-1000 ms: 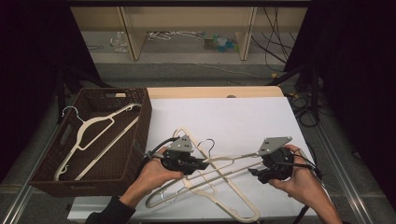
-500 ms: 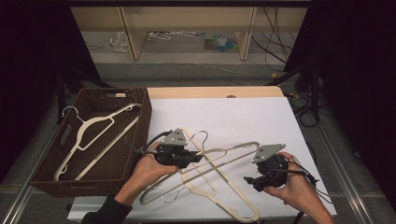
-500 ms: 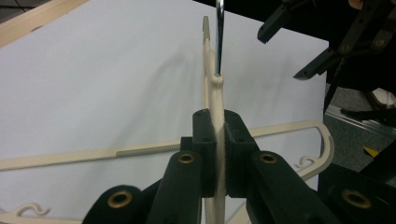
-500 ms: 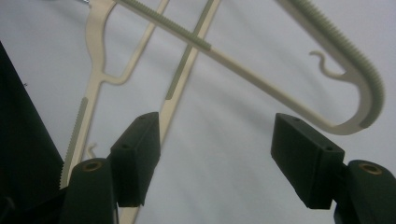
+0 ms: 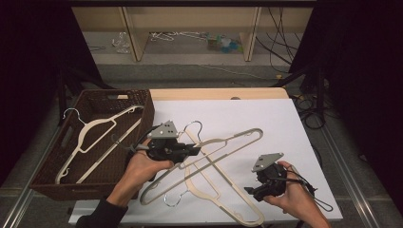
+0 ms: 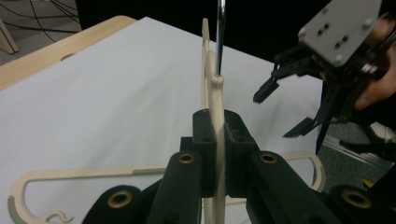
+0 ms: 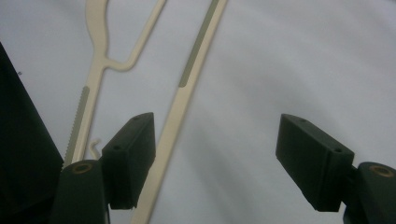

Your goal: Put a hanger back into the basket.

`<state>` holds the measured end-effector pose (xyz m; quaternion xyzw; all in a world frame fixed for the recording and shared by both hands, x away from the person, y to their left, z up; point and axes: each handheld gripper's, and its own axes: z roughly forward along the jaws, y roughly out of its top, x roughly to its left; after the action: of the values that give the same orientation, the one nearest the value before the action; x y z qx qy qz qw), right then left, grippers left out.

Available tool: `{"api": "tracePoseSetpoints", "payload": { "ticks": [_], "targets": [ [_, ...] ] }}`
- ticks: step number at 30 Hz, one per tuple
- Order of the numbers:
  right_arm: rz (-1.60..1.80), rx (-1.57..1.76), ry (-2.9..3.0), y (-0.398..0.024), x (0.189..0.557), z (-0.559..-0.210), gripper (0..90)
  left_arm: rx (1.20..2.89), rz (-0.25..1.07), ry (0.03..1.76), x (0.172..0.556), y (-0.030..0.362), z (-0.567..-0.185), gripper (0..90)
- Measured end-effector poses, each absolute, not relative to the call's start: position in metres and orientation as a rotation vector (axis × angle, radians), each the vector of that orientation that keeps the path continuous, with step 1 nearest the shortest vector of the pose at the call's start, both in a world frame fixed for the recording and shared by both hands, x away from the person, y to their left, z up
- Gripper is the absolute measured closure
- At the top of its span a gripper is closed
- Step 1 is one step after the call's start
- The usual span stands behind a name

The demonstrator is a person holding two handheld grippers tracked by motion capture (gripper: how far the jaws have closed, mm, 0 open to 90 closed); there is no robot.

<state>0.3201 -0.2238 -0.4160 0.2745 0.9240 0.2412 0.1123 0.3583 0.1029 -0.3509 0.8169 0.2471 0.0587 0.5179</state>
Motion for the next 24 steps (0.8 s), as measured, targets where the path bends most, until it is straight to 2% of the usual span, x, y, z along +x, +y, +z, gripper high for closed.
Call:
{"api": "tracePoseSetpoints", "payload": {
  "ticks": [24],
  "targets": [
    [0.688, 0.775, 2.735, -0.222, 0.321, -0.426, 29.2, 1.816, 0.143, 0.647, 0.357, 0.137, -0.318, 85.3]
  ]
}}
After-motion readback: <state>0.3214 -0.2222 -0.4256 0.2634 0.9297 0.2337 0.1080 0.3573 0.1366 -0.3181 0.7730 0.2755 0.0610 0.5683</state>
